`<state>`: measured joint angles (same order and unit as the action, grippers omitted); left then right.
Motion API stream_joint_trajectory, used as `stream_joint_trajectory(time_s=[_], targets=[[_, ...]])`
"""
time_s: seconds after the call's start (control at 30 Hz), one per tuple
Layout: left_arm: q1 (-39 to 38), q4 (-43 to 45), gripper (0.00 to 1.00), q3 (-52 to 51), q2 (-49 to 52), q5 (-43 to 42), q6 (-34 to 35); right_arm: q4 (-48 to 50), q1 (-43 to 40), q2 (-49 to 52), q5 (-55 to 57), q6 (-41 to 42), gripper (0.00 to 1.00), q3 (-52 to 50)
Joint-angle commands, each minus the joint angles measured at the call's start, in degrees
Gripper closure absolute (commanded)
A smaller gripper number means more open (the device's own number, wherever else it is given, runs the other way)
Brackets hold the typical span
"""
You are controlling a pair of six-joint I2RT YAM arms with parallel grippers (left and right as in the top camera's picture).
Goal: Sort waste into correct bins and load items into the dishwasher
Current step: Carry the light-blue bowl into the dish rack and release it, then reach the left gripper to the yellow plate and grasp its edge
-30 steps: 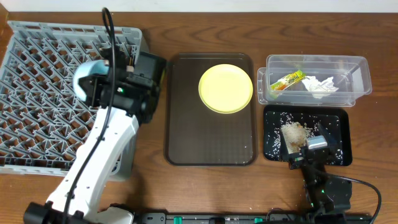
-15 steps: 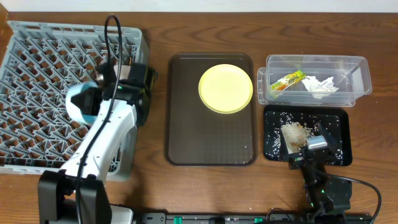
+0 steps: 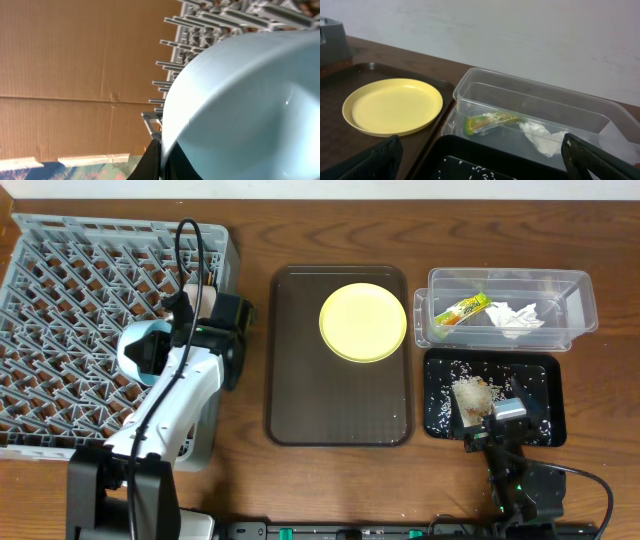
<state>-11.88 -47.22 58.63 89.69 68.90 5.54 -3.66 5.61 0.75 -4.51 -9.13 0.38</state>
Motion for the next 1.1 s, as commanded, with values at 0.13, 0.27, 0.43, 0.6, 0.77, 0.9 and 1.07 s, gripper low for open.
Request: stream_joint_trajectory(time_s=[0.13, 0.27, 0.43, 0.6, 0.77, 0.9, 1.07], targets=[[-3.76, -1.38, 0.83, -0.46, 0.85, -4.02, 0.59, -0.22, -0.35, 0.07, -0.07, -0.37, 0.01, -0.07], [-5.18, -3.74, 0.41, -0.24, 0.74, -7.1, 2.93, -0.22, -0.33, 0.07, -0.07, -0.37, 0.01, -0.07], [-7.98, -8.74, 0.2, 4.07, -0.79, -19.61, 5.42, -0.22, -0.35, 0.07, -0.07, -0.37, 0.01, -0.07], [-11.56, -14.34, 0.2, 11.78, -3.43, -34.45, 5.75, -0.22, -0.35, 0.07, -0.07, -0.37, 0.01, -0.07], [-14.36, -3.58, 0.21, 14.19, -5.42, -58.9, 5.7, -0.22, -0.35, 0.07, -0.07, -0.37, 0.01, -0.07], [-14.34, 8.79, 0.21, 12.74, -2.69, -67.91, 5.68, -0.22, -0.35, 0.07, -0.07, -0.37, 0.01, -0.07], [-14.08, 21.49, 0.23, 12.17, 6.08, -68.72, 5.7, -0.22, -0.35, 0.07, -0.07, -0.37, 0.01, -0.07]])
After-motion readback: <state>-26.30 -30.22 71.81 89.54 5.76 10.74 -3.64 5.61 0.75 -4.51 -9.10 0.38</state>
